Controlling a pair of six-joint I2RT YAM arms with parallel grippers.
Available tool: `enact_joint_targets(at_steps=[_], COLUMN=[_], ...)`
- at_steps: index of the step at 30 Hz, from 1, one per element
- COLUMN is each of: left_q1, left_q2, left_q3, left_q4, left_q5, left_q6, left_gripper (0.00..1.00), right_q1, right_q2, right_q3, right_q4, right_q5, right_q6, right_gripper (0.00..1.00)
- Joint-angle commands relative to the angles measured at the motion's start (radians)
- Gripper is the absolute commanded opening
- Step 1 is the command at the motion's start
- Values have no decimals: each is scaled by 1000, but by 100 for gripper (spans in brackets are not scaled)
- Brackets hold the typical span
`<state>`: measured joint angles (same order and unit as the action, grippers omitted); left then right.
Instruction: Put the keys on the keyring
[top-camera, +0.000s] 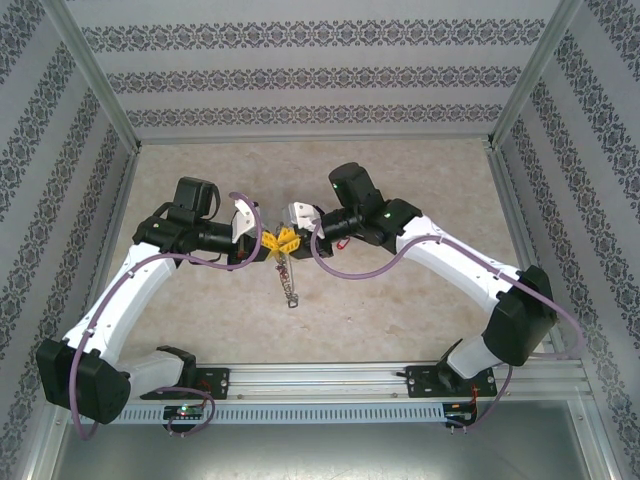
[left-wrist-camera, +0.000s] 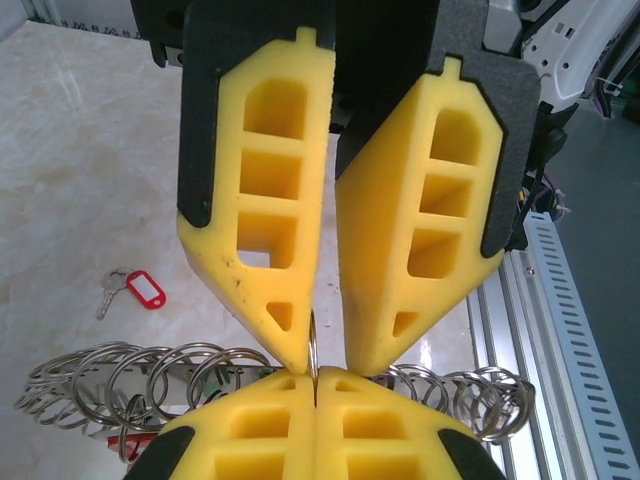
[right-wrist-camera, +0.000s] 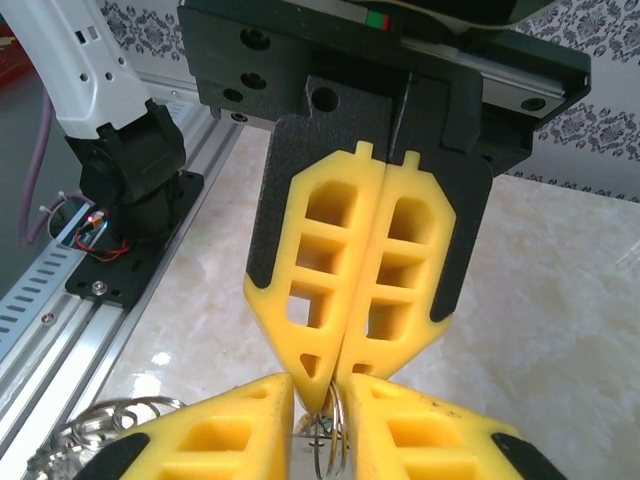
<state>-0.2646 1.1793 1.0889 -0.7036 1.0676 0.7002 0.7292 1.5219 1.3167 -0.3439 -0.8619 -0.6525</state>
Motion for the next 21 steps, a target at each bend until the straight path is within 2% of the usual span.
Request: enact_joint_targets(at_steps=[1,4,6,10,14,17,21], left_q1=[-13,-14,-13,-14,-14,-14,-13], left_q2=[-13,-12,-12,-22,-40,-57,-61], left_q3=[40,46,46,46,31,1,-36], left_q4=[9,-8,-16,-2,38,91,129], left_q5=[63,58,56,55,57,51,33], left_q6=[27,39,41,32,6,-29,-55], left_gripper=[0,0,0,0,0,12,15], right_q1=[17,16,15,12,8,-16,-40], right_q2=[24,23,23,17,-4,-31,-48], right_q3=[39,45,49,46,-28,-118,-205], right_q4=[-33,-45,-51,-52,155,423,697], right_q5=[-18,-19,-21,6,124,137,135], right_q6=[-25,-26,-27,-28,170,393,572], right_gripper=[15,9,1,0,0,0,0])
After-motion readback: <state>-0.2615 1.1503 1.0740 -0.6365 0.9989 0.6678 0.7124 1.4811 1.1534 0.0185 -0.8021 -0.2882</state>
